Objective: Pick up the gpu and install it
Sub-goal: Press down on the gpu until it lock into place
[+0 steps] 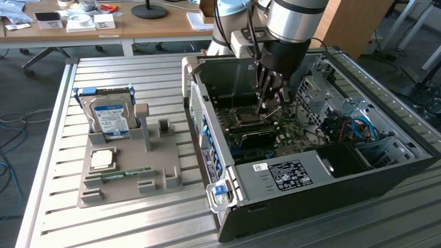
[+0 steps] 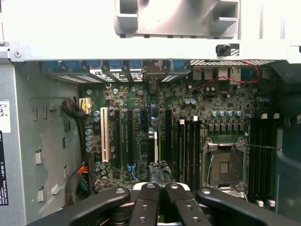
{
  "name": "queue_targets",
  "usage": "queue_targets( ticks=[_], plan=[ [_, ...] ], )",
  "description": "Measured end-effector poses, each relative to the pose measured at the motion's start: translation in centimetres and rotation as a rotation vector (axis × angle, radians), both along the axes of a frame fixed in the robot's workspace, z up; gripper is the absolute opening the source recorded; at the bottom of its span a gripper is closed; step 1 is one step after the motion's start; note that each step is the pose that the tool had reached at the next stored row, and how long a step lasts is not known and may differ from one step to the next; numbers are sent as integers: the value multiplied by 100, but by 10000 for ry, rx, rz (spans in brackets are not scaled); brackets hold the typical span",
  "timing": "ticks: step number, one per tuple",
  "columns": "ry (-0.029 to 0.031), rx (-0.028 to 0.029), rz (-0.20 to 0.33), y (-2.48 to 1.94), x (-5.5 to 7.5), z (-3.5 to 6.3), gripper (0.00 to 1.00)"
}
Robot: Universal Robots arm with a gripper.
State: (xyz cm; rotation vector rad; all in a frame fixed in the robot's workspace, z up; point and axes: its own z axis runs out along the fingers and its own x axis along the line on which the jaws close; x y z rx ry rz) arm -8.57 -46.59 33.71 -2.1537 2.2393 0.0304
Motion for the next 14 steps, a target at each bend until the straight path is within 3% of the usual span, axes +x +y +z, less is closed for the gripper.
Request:
queue_targets(
  ticks=[13, 14],
  plan=[
    [0, 0, 0, 0, 0, 0, 11],
    [1, 0, 0, 0, 0, -40, 11]
  ],
)
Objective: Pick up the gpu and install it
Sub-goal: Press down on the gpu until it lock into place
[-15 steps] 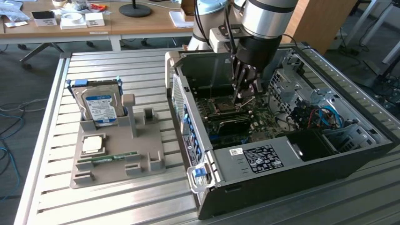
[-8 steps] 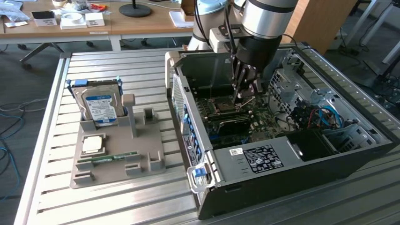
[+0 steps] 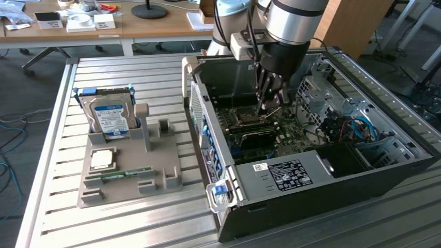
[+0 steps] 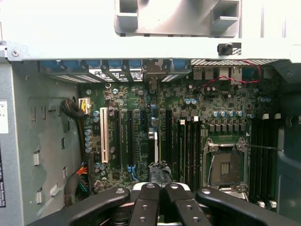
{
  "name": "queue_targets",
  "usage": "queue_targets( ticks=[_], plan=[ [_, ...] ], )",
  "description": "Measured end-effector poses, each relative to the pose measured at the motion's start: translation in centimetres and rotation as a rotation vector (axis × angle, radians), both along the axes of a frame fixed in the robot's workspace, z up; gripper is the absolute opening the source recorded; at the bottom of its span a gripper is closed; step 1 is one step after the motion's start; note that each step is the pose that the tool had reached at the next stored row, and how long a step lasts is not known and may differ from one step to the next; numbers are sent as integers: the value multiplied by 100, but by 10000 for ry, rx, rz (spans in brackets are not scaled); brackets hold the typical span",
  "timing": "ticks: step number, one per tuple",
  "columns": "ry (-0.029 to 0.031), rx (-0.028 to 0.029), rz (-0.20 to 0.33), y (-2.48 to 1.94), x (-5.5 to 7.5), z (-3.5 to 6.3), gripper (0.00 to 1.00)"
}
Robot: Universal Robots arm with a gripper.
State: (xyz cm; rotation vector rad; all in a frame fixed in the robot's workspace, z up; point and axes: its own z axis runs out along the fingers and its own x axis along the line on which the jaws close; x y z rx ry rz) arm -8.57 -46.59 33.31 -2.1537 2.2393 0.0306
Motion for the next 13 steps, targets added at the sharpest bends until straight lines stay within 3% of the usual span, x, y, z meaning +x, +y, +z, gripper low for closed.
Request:
queue_targets(
  ticks=[7, 13],
  plan=[
    [0, -3, 0, 0, 0, -41, 11],
    [0, 55, 0, 37, 0, -51, 11]
  ],
)
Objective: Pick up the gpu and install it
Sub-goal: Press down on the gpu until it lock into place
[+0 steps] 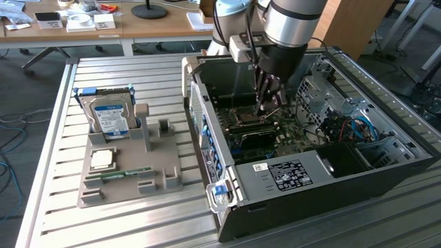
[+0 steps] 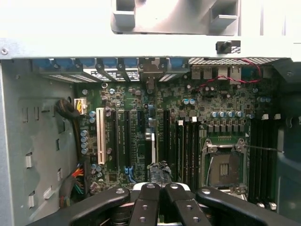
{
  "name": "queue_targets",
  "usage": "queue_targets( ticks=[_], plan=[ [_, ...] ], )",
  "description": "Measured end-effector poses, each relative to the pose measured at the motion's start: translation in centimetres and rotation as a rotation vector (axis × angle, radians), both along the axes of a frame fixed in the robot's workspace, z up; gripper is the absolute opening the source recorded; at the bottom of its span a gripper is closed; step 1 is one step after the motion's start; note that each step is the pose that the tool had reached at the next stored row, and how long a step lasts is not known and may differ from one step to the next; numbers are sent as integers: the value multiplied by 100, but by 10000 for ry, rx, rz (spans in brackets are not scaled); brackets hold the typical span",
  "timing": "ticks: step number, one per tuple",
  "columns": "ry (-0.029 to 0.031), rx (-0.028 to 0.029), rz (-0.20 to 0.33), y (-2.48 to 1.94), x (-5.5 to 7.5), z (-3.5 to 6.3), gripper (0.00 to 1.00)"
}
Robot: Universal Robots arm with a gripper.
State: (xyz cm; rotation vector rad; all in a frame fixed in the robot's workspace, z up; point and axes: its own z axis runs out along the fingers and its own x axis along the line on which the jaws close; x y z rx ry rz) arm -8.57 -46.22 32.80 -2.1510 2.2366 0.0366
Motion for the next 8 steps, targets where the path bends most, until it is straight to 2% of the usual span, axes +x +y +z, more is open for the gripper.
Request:
queue_targets(
  ticks=[8],
  plan=[
    [0, 6, 0, 15, 0, -128, 11]
  ],
)
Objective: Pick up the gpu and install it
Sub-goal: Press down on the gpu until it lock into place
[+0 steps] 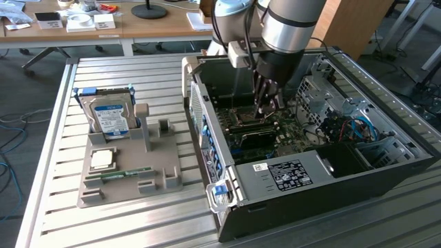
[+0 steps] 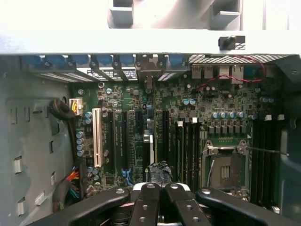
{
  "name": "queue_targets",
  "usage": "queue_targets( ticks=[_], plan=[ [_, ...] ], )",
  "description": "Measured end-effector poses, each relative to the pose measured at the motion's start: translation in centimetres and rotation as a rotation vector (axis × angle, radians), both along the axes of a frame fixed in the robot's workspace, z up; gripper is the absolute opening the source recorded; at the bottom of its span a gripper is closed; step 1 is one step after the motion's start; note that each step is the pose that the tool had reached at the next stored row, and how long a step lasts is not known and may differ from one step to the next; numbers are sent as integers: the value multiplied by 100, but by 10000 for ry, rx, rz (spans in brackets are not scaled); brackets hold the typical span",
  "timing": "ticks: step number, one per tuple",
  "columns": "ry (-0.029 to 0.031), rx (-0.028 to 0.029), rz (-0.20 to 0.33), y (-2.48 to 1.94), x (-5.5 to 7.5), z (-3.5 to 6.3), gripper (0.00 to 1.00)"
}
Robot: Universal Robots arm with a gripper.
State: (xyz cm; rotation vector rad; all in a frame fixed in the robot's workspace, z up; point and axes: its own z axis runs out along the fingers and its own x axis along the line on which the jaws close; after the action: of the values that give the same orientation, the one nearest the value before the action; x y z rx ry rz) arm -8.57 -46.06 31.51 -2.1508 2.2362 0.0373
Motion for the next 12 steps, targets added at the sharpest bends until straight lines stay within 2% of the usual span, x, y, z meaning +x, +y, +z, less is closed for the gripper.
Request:
queue_targets(
  ticks=[12],
  plan=[
    [0, 1, 0, 1, 0, -88, 11]
  ],
)
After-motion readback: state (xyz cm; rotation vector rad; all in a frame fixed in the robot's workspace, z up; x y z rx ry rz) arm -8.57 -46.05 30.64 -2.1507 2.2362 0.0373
